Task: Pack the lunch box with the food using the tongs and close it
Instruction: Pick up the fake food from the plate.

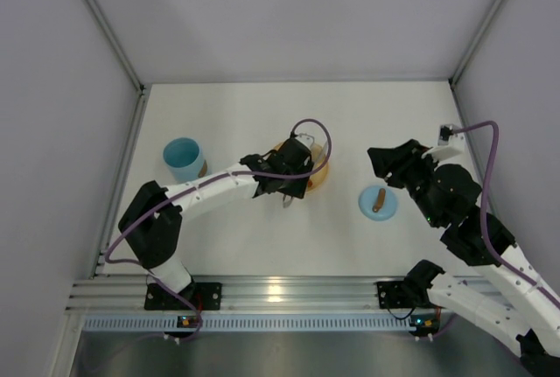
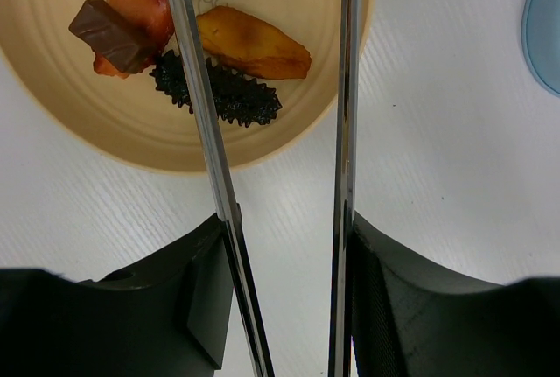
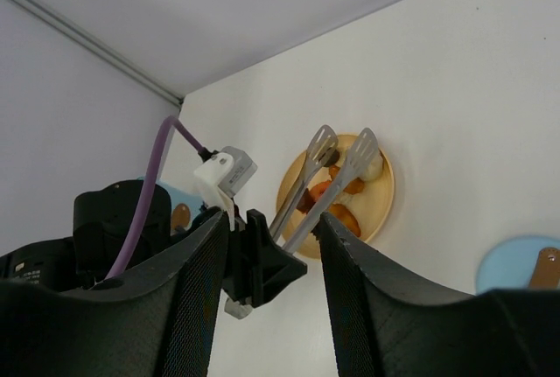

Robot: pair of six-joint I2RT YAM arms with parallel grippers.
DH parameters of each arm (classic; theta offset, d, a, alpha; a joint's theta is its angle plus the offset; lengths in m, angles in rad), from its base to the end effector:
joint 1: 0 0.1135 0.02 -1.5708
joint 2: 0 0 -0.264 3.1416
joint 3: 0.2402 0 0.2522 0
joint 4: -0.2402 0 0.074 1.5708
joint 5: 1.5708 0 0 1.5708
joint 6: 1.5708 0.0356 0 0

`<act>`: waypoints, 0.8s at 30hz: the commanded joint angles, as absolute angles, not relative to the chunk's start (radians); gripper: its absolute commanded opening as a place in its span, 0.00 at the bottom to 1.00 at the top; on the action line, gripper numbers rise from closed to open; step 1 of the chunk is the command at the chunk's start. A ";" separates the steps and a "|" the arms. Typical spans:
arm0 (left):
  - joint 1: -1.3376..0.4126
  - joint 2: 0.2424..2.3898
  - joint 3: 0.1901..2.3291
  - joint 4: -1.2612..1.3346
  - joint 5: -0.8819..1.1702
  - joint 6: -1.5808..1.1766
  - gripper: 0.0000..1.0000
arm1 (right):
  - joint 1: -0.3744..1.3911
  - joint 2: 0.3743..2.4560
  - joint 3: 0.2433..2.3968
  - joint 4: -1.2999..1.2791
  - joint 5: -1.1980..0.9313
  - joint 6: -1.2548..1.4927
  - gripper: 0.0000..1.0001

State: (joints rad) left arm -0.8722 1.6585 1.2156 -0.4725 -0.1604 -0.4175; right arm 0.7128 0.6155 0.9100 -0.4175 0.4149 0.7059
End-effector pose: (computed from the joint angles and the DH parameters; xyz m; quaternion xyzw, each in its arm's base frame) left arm 0.2337 -0.2695 0.2392 0.1876 0.9253 -0.1322 0.3020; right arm 0.1056 0.0723 0.3814 0.1339 0.7336 0.3050 0.5923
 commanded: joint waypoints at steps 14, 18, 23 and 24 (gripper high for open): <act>-0.874 1.718 1.255 -0.488 -0.144 -0.437 0.50 | 0.726 0.580 0.884 -0.446 0.436 0.692 0.44; -0.874 1.707 1.249 -0.489 -0.146 -0.442 0.43 | 0.726 0.578 0.881 -0.448 0.437 0.692 0.43; -0.874 1.689 1.249 -0.503 -0.141 -0.437 0.33 | 0.726 0.575 0.882 -0.449 0.448 0.689 0.41; -0.874 1.683 1.249 -0.506 -0.141 -0.437 0.32 | 0.724 0.575 0.882 -0.449 0.449 0.689 0.41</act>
State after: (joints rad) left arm -0.8722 1.7237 1.2278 -0.4946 -0.1459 -0.4324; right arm 0.7128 0.5888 0.8898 -0.4286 0.4225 0.7059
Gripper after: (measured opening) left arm 0.424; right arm 0.414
